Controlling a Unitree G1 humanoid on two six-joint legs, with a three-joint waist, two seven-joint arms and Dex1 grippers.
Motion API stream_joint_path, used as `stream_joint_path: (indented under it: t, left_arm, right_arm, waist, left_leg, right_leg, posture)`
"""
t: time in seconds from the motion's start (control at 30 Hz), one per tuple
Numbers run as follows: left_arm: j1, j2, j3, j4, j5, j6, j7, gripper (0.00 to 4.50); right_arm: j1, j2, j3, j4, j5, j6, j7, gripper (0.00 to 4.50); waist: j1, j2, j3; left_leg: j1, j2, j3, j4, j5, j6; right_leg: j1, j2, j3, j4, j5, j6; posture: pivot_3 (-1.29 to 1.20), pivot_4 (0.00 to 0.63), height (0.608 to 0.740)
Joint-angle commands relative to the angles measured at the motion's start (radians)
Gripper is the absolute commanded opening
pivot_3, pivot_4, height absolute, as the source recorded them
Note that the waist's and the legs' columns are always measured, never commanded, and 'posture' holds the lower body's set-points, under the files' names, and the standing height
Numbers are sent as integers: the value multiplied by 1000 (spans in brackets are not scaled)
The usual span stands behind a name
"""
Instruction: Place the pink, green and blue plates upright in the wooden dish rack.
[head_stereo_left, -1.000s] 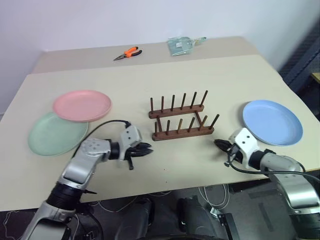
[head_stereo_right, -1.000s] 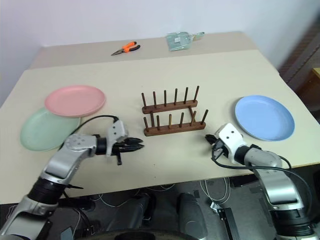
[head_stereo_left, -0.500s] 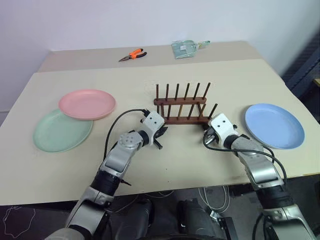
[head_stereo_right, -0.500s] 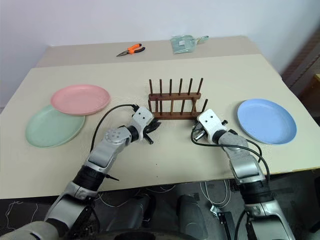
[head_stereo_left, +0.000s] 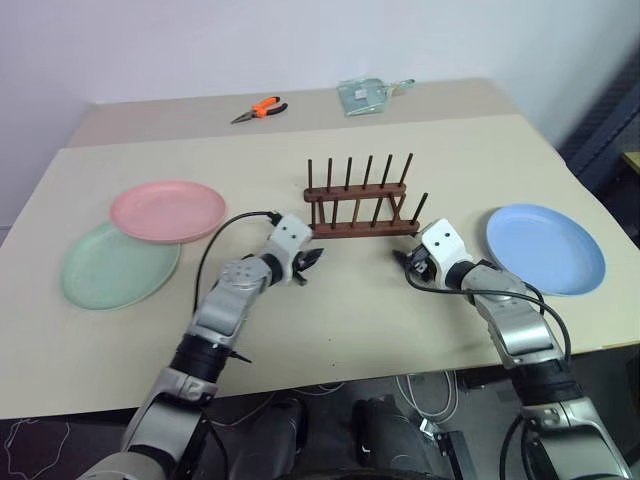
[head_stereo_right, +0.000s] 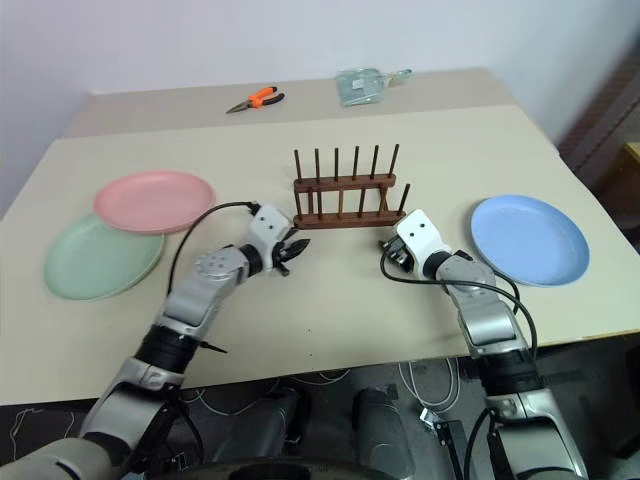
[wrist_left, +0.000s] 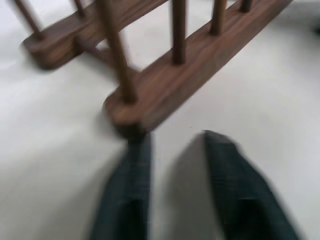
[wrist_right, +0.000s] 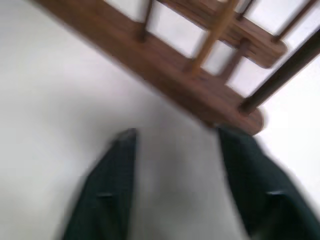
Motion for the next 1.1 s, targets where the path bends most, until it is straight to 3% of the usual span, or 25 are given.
stream_joint_path:
  t: [0.03, 0.1, 0.23, 0.43, 0.7, 0.83, 0.93, 1.1]
  left_arm:
    - [5, 24, 160, -114, -52, 57, 77, 3508]
    - [-48, 17, 283, -134, -60, 83, 203, 4442]
    - [-128, 26, 440, -164, -40, 105, 399, 4442]
    - [-148, 2, 651, -325, 21, 349, 700, 4442]
    - [-182, -167, 902, -435, -114, 567, 823, 4442]
    - [-237, -233, 1051, -387, -234, 635, 847, 4442]
    - [-278, -242, 1121, -311, -310, 647, 852, 3614]
    - [-304, -236, 1162, -252, -379, 639, 885, 997]
  right_arm:
    - [23, -27, -22, -178, 76, 35, 72, 4345]
    - [35, -39, -8, -209, 75, 37, 88, 4500]
    - [33, -36, 12, -203, 63, 31, 97, 4500]
    - [-9, -24, 38, -147, 48, -4, 101, 4500]
    - [-44, -12, 48, -108, 47, -39, 108, 4500]
    - [-46, -10, 48, -101, 39, -50, 99, 4500]
    - [-43, -8, 43, -107, 33, -59, 89, 4500]
    - [-42, -17, 6, -127, 54, -46, 86, 4500]
  waist:
    - [-5, 0, 1]
    - [-1, 0, 2]
    - [7, -3, 3]
    - [7, -4, 3]
    - [9, -6, 4]
    - [7, -7, 5]
    - [6, -7, 5]
    - [6, -8, 5]
  left_leg:
    - [-1, 0, 0, 0, 0, 0]
    - [-2, 1, 0, 1, 0, 0]
    - [-2, 1, -1, 3, 0, -1]
    - [-2, -1, 0, 2, -1, 0]
    - [-2, -1, -1, 3, -1, -2]
    - [-2, -1, -1, 3, -2, -3]
    - [-2, -1, -1, 3, 1, -7]
    - [-2, -1, -1, 3, 1, -8]
  right_leg:
    - [-2, 0, 0, 0, 0, 0]
    - [-2, 1, 0, 0, 0, 0]
    - [-1, 1, -1, 0, 0, 0]
    - [-1, -1, -1, -1, 0, 1]
    - [0, 0, -2, 0, 0, 2]
    - [0, 0, -2, 0, 0, 2]
    - [0, 0, -3, 0, 0, 2]
    - [0, 0, -2, 0, 0, 2]
  posture:
    - [0, 150, 729]
    - [0, 150, 729]
    - [0, 150, 729]
    - [0, 150, 729]
    - [0, 150, 729]
    - [0, 150, 729]
    - [0, 150, 729]
    - [0, 150, 729]
